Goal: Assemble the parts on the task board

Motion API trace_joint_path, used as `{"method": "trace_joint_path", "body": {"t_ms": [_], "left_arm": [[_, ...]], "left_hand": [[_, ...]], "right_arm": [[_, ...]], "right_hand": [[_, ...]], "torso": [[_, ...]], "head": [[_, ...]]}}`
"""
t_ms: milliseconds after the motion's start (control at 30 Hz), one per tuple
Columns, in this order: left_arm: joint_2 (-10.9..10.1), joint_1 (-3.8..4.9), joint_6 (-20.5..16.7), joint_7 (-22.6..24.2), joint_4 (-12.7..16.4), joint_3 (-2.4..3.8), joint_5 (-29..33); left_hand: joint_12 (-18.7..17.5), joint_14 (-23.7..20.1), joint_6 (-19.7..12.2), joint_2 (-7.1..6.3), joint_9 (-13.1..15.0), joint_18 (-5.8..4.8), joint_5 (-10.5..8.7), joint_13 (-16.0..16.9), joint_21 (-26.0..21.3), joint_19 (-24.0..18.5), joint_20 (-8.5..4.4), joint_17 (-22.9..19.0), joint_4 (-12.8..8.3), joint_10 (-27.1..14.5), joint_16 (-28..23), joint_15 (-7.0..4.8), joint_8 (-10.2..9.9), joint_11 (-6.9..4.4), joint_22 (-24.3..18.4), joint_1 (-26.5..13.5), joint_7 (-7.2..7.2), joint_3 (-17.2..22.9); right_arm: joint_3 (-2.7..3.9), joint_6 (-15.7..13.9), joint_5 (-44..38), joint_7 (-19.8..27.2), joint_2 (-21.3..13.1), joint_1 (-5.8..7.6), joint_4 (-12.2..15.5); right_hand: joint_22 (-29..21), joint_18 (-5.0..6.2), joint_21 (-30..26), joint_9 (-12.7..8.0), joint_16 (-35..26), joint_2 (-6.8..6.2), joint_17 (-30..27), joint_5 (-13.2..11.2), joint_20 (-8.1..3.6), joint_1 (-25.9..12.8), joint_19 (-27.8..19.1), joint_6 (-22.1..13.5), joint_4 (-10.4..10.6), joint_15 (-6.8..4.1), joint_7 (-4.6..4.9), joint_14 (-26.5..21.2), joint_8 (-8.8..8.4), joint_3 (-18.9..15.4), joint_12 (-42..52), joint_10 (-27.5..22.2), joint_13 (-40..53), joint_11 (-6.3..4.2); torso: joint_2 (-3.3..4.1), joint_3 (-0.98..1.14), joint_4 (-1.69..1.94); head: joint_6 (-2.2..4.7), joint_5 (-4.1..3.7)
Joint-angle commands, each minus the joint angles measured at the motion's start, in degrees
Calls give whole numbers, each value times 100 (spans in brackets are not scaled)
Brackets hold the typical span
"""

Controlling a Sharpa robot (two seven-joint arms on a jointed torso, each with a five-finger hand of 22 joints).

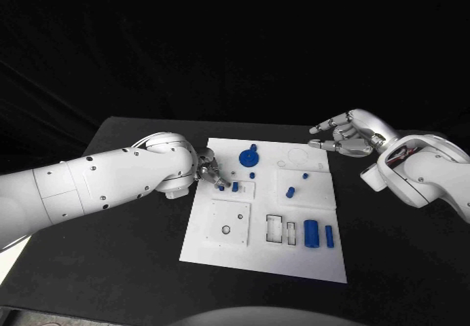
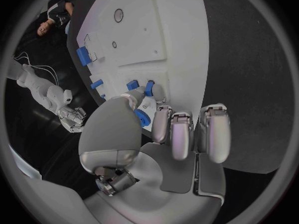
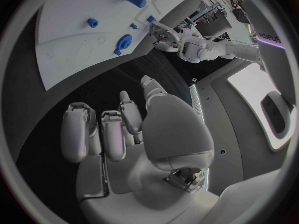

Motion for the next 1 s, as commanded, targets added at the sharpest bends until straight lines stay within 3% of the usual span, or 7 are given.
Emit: {"method": "trace_joint_path", "body": {"t_ms": [33,200,500,700,867,933,1000], "left_arm": [[3,-20,92,-47,-33,-15,-16],[-1,-21,79,-44,-38,-15,-16],[-28,-21,-7,-42,-9,-13,4],[-86,-21,-193,-23,71,-6,142],[-161,-21,-408,-1,135,19,339],[-207,-21,-581,65,163,41,625],[-264,-18,-757,277,180,62,1065]], "left_hand": [[38,604,33,-3,-13,-82,10,8,19,462,-55,1506,82,46,17,-36,4,-5,1106,-37,9,-166],[42,604,45,-19,-26,-86,14,17,27,467,-54,1506,220,51,17,-33,15,1,1120,-65,13,-461],[36,604,50,23,-47,-84,21,10,22,465,-54,1506,241,48,17,-34,19,1,1118,-105,12,-786],[9,604,38,81,-68,-81,49,-20,11,461,-55,1506,258,25,17,-35,32,3,1110,-305,12,-1579],[-60,604,14,107,-75,-62,54,-112,-47,434,-56,1506,259,-28,17,-34,26,5,1033,-309,18,-1655],[-322,604,-163,113,-109,-17,62,-445,-194,364,-38,1506,254,-252,17,-6,-48,51,847,-279,77,-1720],[-925,604,-443,139,-216,43,59,-1173,-413,258,23,1506,261,-777,17,82,-214,160,581,-235,202,-1746]], "right_arm": [[1,36,-4,65,9,-4,-3],[1,38,-3,64,12,-4,-10],[1,44,-3,59,11,-5,-14],[1,50,-3,56,15,-10,-20],[0,54,-3,56,17,-15,-22],[0,56,-3,57,19,-17,-26],[0,58,-3,57,21,-21,-30]], "right_hand": [[-16,75,-27,5,-28,20,828,37,-12,-14,-35,0,5,24,-4,429,-4,-27,-26,-40,152,8],[-25,77,-33,5,-34,19,820,38,-12,-16,-39,-2,7,25,-3,427,-5,-30,-33,-44,147,9],[-37,79,-40,5,-45,19,805,40,-12,-18,-44,-4,8,25,-3,423,-6,-33,-47,-52,138,10],[-43,80,-45,4,-53,18,796,34,-11,-4,-47,-10,0,25,-2,421,-8,-34,-56,-59,132,10],[-43,80,-45,4,-53,18,796,34,-11,-3,-47,-10,0,25,-2,421,-8,-34,-56,-59,132,10],[-43,80,-45,4,-53,18,796,34,-11,-3,-47,-10,0,25,-2,421,-8,-34,-56,-59,132,10],[-43,80,-45,4,-53,18,796,34,-11,-3,-47,-10,0,25,-2,421,-8,-34,-56,-59,132,10]], "torso": [[-1,-2,2],[1,-1,1],[-2,-4,0],[0,-7,0],[0,-2,-2],[1,-7,-2],[4,-6,-2]], "head": [[-2,3],[-8,-2],[-15,-6],[-14,-19],[-15,-27],[-14,-31],[-13,-28]]}}
